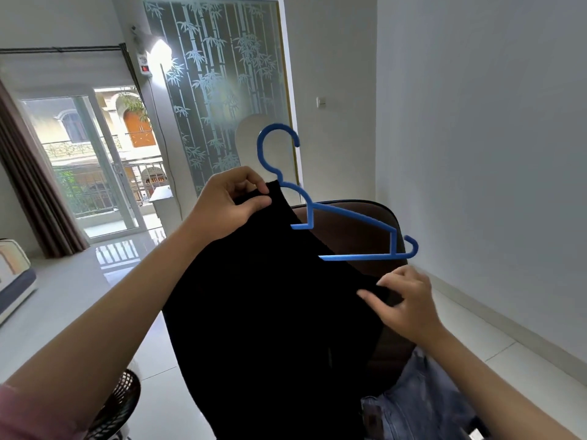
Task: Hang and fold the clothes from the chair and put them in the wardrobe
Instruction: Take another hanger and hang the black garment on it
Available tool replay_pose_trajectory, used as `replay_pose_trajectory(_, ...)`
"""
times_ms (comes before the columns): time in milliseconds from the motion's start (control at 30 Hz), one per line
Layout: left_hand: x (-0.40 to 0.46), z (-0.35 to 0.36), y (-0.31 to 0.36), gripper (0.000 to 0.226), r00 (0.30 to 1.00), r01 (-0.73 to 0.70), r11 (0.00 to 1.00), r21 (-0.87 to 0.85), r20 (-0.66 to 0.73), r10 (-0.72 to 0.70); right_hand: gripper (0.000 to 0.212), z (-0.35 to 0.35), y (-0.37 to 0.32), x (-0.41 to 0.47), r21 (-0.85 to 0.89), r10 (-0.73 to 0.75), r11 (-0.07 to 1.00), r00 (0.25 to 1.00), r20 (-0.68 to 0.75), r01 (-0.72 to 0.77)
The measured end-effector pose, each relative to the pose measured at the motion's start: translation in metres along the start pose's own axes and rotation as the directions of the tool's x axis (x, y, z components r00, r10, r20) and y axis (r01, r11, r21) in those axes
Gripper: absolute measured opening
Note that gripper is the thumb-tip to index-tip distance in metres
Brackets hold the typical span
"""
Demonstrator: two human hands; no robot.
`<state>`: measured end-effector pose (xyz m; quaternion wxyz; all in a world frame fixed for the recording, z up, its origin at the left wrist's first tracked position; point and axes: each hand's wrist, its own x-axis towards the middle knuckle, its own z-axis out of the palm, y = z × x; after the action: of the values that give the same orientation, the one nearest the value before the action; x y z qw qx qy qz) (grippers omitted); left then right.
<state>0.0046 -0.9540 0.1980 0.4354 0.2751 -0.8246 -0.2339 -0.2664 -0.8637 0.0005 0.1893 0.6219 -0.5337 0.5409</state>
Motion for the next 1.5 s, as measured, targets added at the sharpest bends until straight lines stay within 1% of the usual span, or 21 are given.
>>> replay_pose_trajectory(67, -0.006, -0.006, -0.008, 0.023, 0.998, 0.027, 1.000, 0.011, 0.062, -0.027, 0.049, -0.018, 0.009, 0.006, 0.062, 0.025, 0.998, 0.999, -0.023, -0.024)
replay_pose_trajectory(100, -0.009, -0.008, -0.011, 0.025, 0.995, 0.039, 0.999, 0.018, 0.095, -0.040, 0.050, -0.028, 0.012, 0.011, 0.093, 0.033, 0.995, 0.999, -0.032, -0.030)
replay_pose_trajectory(133, -0.012, -0.008, -0.014, 0.025, 0.991, 0.047, 0.999, 0.022, 0.124, -0.050, 0.049, -0.037, 0.014, 0.017, 0.113, 0.038, 0.993, 0.999, -0.031, -0.034)
replay_pose_trajectory(200, -0.015, -0.007, -0.018, 0.026, 0.984, 0.044, 0.999, 0.028, 0.174, -0.048, 0.046, -0.054, 0.018, 0.032, 0.089, 0.034, 0.996, 0.999, -0.013, -0.032)
replay_pose_trajectory(267, -0.016, -0.004, -0.019, 0.029, 0.974, 0.027, 0.999, 0.041, 0.225, -0.036, 0.043, -0.067, 0.020, 0.048, 0.048, 0.010, 0.999, 1.000, 0.023, -0.011)
replay_pose_trajectory(367, -0.014, 0.005, -0.017, 0.028, 0.959, -0.019, 0.997, 0.077, 0.283, -0.004, 0.035, -0.076, 0.008, 0.069, 0.061, -0.032, 0.998, 0.997, 0.071, 0.028)
replay_pose_trajectory(467, -0.012, 0.018, -0.011, 0.026, 0.955, -0.097, 0.991, 0.093, 0.290, 0.067, 0.030, -0.069, -0.015, 0.081, 0.132, -0.076, 0.989, 0.993, 0.091, 0.064)
replay_pose_trajectory(567, -0.012, 0.032, -0.004, 0.026, 0.953, -0.123, 0.991, 0.044, 0.283, 0.105, 0.022, -0.052, -0.032, 0.083, 0.191, -0.060, 0.981, 0.988, 0.143, 0.032)
replay_pose_trajectory(633, -0.012, 0.036, -0.003, 0.026, 0.953, -0.122, 0.992, 0.032, 0.285, 0.108, 0.025, -0.044, -0.037, 0.082, 0.166, -0.007, 0.986, 0.986, 0.168, -0.021)
replay_pose_trajectory(700, -0.013, 0.035, -0.006, 0.026, 0.955, -0.108, 0.994, 0.018, 0.280, 0.099, 0.027, -0.041, -0.038, 0.082, 0.139, 0.001, 0.990, 0.987, 0.162, -0.024)
replay_pose_trajectory(800, -0.016, 0.032, -0.010, 0.027, 0.959, -0.079, 0.997, -0.002, 0.273, 0.077, 0.019, -0.042, -0.040, 0.086, 0.134, 0.008, 0.990, 0.967, 0.256, -0.044)
replay_pose_trajectory(900, -0.021, 0.028, -0.013, 0.026, 0.952, -0.062, 0.998, -0.006, 0.300, 0.061, 0.015, -0.042, -0.044, 0.093, 0.100, -0.026, 0.995, 0.940, 0.341, -0.009)
replay_pose_trajectory(967, -0.025, 0.022, -0.018, 0.027, 0.946, -0.059, 0.998, 0.011, 0.319, 0.052, 0.015, -0.046, -0.044, 0.099, 0.070, -0.052, 0.997, 0.936, 0.347, 0.029)
replay_pose_trajectory(1033, -0.030, 0.009, -0.028, 0.030, 0.949, -0.058, 0.996, 0.069, 0.313, 0.034, 0.018, -0.052, -0.041, 0.106, 0.036, -0.052, 0.998, 0.949, 0.312, 0.042)
replay_pose_trajectory(1100, -0.036, -0.004, -0.040, 0.035, 0.956, -0.041, 0.995, 0.087, 0.293, 0.014, 0.018, -0.060, -0.039, 0.112, -0.014, 0.002, 1.000, 0.960, 0.280, 0.002)
replay_pose_trajectory(1167, -0.043, -0.011, -0.048, 0.040, 0.969, -0.019, 0.999, 0.049, 0.247, 0.007, 0.015, -0.066, -0.040, 0.117, -0.037, 0.087, 0.996, 0.950, 0.301, -0.079)
replay_pose_trajectory(1233, -0.047, -0.013, -0.050, 0.043, 0.982, -0.004, 1.000, 0.012, 0.186, 0.001, 0.015, -0.067, -0.041, 0.120, -0.040, 0.138, 0.990, 0.929, 0.343, -0.133)
replay_pose_trajectory(1300, -0.047, -0.015, -0.048, 0.045, 0.990, -0.009, 1.000, 0.000, 0.142, 0.009, 0.020, -0.068, -0.043, 0.125, -0.045, 0.156, 0.988, 0.920, 0.359, -0.150)
replay_pose_trajectory(1367, -0.048, -0.018, -0.046, 0.041, 0.993, -0.009, 1.000, -0.015, 0.117, 0.011, 0.024, -0.071, -0.045, 0.130, -0.025, 0.185, 0.982, 0.912, 0.366, -0.189)
replay_pose_trajectory(1500, -0.052, -0.020, -0.043, 0.037, 0.998, 0.007, 0.997, -0.076, 0.065, -0.002, 0.024, -0.074, -0.048, 0.133, 0.011, 0.211, 0.972, 0.898, 0.386, -0.233)
